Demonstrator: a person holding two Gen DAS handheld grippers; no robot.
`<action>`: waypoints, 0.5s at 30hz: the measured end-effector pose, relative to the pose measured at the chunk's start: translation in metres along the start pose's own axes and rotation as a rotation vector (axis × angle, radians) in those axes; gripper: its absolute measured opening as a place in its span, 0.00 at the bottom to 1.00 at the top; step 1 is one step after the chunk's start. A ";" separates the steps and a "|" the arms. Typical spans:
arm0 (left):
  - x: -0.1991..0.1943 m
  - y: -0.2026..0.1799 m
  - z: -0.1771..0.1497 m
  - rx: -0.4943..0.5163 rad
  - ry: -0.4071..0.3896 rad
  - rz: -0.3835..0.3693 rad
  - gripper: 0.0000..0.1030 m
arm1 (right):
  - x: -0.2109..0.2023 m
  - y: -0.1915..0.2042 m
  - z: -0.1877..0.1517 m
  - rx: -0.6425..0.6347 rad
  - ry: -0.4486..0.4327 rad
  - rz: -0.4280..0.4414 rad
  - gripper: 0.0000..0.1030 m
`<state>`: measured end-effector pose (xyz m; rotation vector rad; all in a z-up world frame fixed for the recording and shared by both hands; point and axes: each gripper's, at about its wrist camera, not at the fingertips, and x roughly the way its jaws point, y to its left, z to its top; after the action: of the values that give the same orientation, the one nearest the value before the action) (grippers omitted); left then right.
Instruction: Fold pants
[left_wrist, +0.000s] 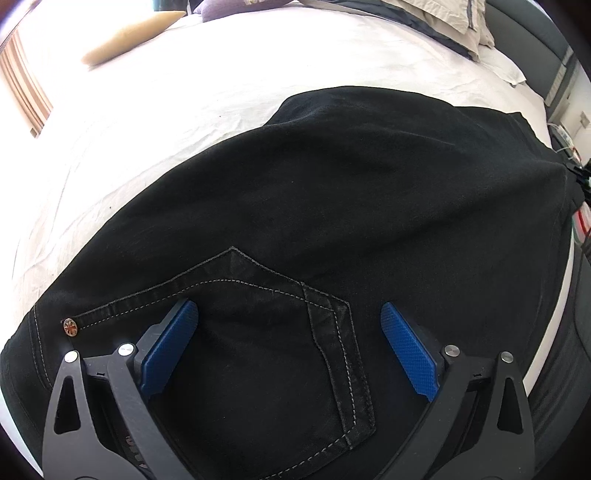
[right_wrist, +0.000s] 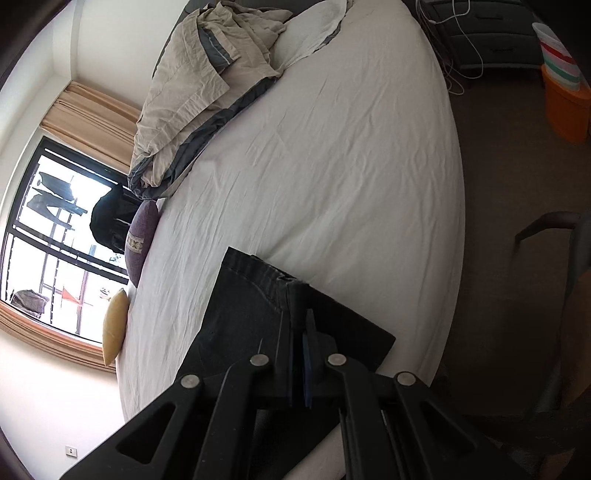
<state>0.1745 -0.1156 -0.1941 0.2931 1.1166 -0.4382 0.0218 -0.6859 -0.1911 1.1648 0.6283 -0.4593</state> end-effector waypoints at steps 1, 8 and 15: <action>-0.001 0.000 -0.001 0.010 0.000 -0.003 0.98 | -0.001 -0.004 -0.001 0.021 0.007 -0.001 0.04; -0.006 0.006 -0.002 0.087 0.005 -0.027 0.98 | 0.010 -0.031 -0.008 0.083 0.036 -0.060 0.03; -0.023 0.017 -0.006 0.088 -0.040 -0.043 0.95 | 0.005 -0.032 0.001 0.066 0.056 -0.103 0.18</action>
<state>0.1691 -0.0933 -0.1752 0.3371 1.0679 -0.5303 0.0055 -0.6976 -0.2160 1.2146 0.7282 -0.5394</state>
